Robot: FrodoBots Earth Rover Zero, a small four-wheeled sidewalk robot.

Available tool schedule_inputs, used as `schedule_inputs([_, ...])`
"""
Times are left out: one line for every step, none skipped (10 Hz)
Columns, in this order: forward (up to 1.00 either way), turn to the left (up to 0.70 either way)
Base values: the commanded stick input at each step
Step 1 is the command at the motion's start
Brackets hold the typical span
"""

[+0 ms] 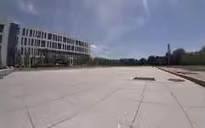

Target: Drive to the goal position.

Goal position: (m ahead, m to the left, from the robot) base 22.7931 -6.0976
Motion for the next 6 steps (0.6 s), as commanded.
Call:
schedule_inputs([0.69, 0.0])
schedule_inputs([0.69, 0.0])
schedule_inputs([0.69, 0.0])
schedule_inputs([0.69, 0.0])
schedule_inputs([0.69, 0.0])
schedule_inputs([0.69, 0.0])
